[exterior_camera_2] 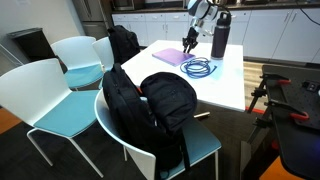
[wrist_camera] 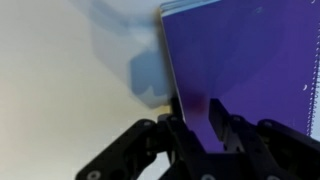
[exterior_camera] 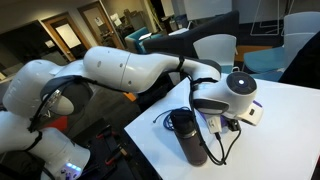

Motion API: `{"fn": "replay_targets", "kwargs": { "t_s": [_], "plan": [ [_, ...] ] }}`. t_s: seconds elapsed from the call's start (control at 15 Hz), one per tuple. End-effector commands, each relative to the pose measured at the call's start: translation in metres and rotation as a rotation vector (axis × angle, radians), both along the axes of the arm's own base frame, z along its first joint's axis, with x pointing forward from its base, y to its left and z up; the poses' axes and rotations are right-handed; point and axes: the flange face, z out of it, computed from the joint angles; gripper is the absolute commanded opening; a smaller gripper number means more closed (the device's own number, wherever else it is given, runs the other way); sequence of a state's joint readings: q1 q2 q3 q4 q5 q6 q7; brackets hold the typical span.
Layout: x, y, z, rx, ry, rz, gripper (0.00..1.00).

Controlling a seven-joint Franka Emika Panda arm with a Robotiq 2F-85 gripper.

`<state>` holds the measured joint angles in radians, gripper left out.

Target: Open the book on the table.

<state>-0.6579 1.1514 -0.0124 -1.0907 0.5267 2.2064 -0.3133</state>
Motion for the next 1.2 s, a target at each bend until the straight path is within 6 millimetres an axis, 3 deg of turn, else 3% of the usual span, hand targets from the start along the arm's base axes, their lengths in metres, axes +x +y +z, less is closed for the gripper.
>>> {"fn": "replay_targets", "kwargs": {
  "t_s": [0.0,0.07,0.4,0.87,1.13],
  "plan": [
    [-0.003,0.002,0.004,-0.014,-0.01,0.026,0.05],
    [-0.003,0.002,0.004,-0.011,-0.012,0.028,0.0],
    [-0.004,0.002,0.012,0.0,-0.054,0.073,0.0],
    [-0.007,0.006,0.059,0.064,-0.161,0.163,0.0],
    [-0.001,0.025,0.088,0.111,-0.151,0.202,0.0]
  ]
}}
